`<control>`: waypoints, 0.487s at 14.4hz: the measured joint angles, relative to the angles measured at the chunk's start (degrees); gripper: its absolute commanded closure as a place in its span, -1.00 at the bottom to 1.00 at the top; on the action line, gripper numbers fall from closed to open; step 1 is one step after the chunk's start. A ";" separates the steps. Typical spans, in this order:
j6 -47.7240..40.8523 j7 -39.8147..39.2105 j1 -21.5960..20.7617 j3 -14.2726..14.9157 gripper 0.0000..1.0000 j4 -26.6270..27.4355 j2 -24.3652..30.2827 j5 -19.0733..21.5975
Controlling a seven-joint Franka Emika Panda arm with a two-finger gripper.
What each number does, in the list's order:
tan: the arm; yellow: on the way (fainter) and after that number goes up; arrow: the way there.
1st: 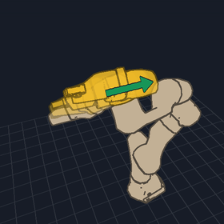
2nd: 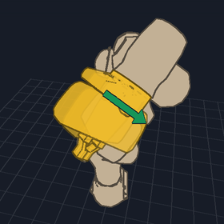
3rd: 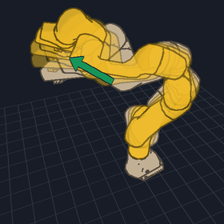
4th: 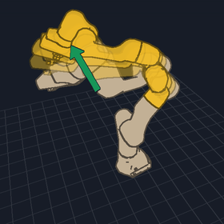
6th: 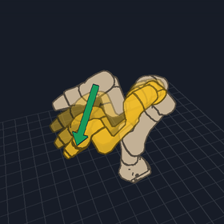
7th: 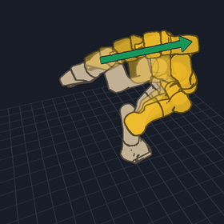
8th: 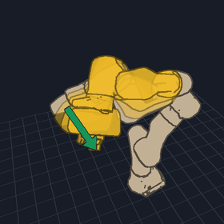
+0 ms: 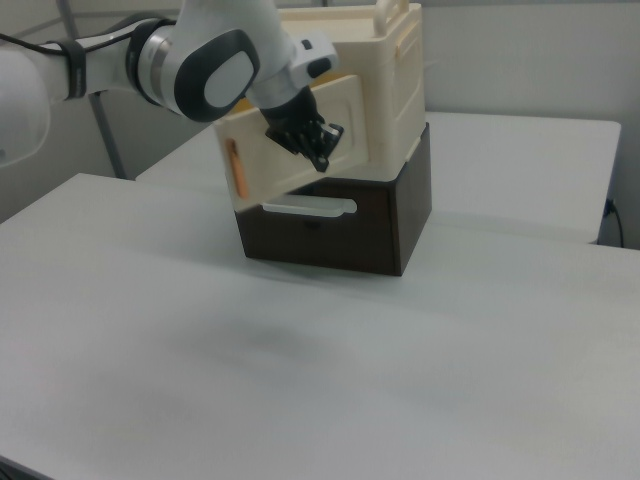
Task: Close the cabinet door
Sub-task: 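Swing the held door toward the cabinet front until shut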
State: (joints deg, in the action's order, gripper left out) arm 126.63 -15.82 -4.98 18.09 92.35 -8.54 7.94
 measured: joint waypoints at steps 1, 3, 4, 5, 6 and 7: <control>2.29 2.06 -0.29 -1.04 1.00 0.02 -0.65 0.04; 7.26 6.80 -0.53 -2.96 1.00 0.04 -2.16 0.08; 10.37 9.62 -0.56 -3.91 1.00 0.02 -3.03 0.11; 13.80 12.80 -0.56 -4.98 1.00 -0.01 -4.02 0.11; 16.85 15.87 -0.56 -6.03 1.00 -0.06 -5.00 0.10; 19.57 18.77 -0.62 -6.93 1.00 -0.12 -5.94 0.09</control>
State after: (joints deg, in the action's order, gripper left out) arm 146.21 2.95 -5.60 11.16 92.23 -14.48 8.04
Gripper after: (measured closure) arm 0.991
